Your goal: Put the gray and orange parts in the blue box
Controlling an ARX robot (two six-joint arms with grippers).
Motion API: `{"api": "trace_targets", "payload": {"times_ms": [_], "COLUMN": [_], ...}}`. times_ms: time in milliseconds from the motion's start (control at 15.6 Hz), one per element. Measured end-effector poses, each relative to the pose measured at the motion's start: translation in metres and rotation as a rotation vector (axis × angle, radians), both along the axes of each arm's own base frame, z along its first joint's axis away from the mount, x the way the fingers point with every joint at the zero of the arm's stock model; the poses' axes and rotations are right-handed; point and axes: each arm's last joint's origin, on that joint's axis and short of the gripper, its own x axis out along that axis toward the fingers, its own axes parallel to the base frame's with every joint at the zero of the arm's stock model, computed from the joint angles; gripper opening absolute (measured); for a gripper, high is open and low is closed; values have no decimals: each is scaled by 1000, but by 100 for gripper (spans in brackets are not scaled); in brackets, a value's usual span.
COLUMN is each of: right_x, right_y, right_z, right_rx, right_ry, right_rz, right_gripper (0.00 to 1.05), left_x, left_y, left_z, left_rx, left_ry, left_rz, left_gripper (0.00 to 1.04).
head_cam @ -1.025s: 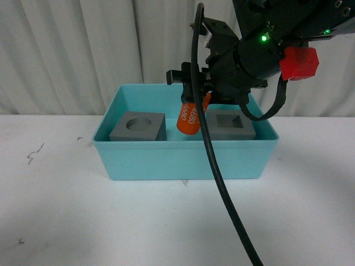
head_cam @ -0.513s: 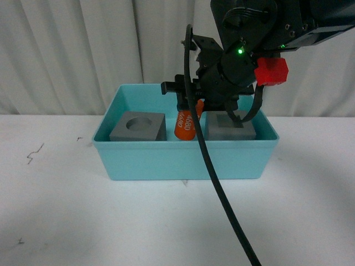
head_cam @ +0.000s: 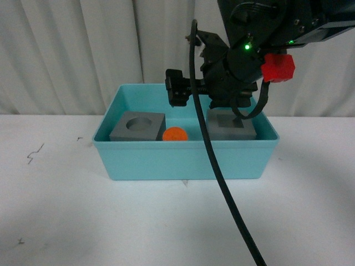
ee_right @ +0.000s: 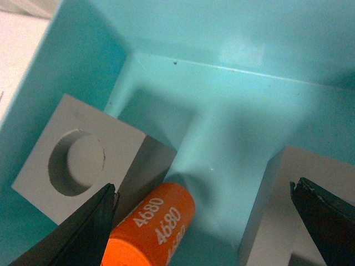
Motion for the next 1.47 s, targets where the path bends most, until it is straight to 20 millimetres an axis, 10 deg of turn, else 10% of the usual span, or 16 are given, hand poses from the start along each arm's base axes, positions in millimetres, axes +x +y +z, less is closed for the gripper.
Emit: {"api": "trace_targets", "payload": {"times_ms": [256,577,769,1089,1474], "right_x": [-13,-86,-148,-218,-272], "right_y": [-24,-49,-104,-142,-165], "right_z": [72,131,117,55,31], "right_rx": [91,91,0,-56,-60], "right_ry": [-222,-668,-846,-769,-766], "right_rz": [-38,-204,-506,-485,-491], "right_gripper": [98,86,53,1,2], "left_x": [0,0,0,0,0], "left_y": [0,0,0,0,0], "left_z": [0,0,0,0,0], "left_rx": [0,0,0,0,0], "left_ry": [0,0,0,0,0], "left_rz": [0,-1,0,1,0], "left_gripper": [98,98,98,98,98]}}
